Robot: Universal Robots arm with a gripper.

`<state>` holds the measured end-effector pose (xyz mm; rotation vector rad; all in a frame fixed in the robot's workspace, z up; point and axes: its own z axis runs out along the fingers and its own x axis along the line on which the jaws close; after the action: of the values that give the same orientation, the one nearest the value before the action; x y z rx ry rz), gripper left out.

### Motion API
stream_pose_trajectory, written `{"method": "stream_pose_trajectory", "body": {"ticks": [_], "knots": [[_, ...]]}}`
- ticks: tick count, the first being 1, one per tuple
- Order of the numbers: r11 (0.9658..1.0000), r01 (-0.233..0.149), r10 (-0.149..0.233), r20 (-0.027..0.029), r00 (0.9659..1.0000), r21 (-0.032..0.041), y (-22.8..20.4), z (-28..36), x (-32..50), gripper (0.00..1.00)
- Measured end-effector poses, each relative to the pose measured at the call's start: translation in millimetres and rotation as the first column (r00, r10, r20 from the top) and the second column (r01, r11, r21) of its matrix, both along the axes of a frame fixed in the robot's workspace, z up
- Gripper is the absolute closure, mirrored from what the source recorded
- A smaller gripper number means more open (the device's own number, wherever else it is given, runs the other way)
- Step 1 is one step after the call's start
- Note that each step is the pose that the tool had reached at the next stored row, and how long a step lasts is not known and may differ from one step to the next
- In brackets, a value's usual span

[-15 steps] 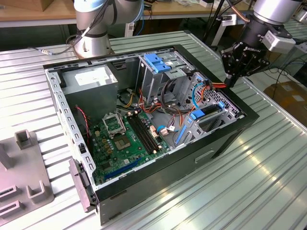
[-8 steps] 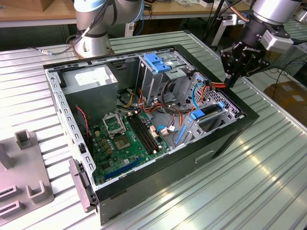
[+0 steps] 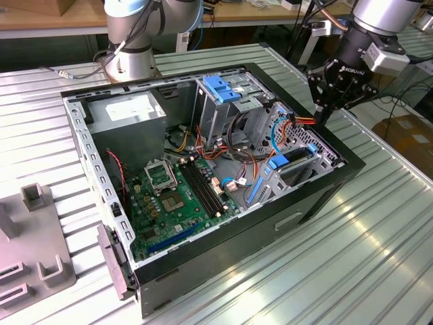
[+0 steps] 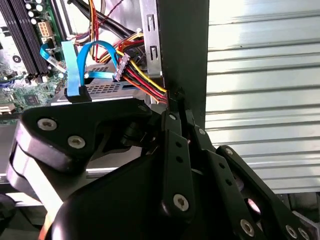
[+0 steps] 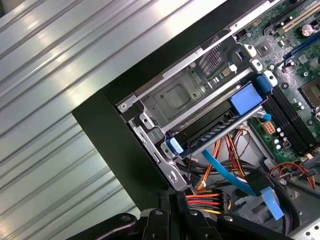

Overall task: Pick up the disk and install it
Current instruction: 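Insert the first disk wire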

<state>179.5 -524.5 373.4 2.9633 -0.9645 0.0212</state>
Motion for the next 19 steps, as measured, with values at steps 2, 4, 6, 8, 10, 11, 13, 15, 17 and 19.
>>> {"method": "stream_pose_trajectory", "body": {"ticks": [2,4,6,8,10,11,13,15,17,19], "knots": [[0.9991,0.042,-0.042,0.0,0.9991,0.0,0.1,0.0,-0.1,0.84],[0.9964,0.084,-0.084,0.0,0.9964,-0.0001,0.1,0.1,-0.1,0.84],[0.9927,0.121,-0.121,0.0,0.9927,0.0,0.1,0.0,-0.1,0.84],[0.9876,0.157,-0.157,0.0,0.9876,-0.0001,0.1,-0.1,-0.1,0.84],[0.9811,0.193,-0.193,0.0,0.9811,0.0,0.1,-0.1,-0.1,0.84],[0.9794,0.202,-0.202,0.0,0.9794,0.0,0.1,-0.1,-0.3,0.84],[0.978,0.209,-0.209,0.0,0.978,0.0001,0.1,-0.1,-1.9,0.84],[0.9767,0.214,-0.214,-0.0001,0.9767,0.0001,0.1,-0.1,-5.5,0.84],[0.9754,0.22,-0.22,0.0,0.9754,0.0,0.1,-0.1,-8.2,0.84],[0.9742,0.226,-0.226,0.0,0.9742,0.0,0.1,-0.1,-10.5,0.84]]}}
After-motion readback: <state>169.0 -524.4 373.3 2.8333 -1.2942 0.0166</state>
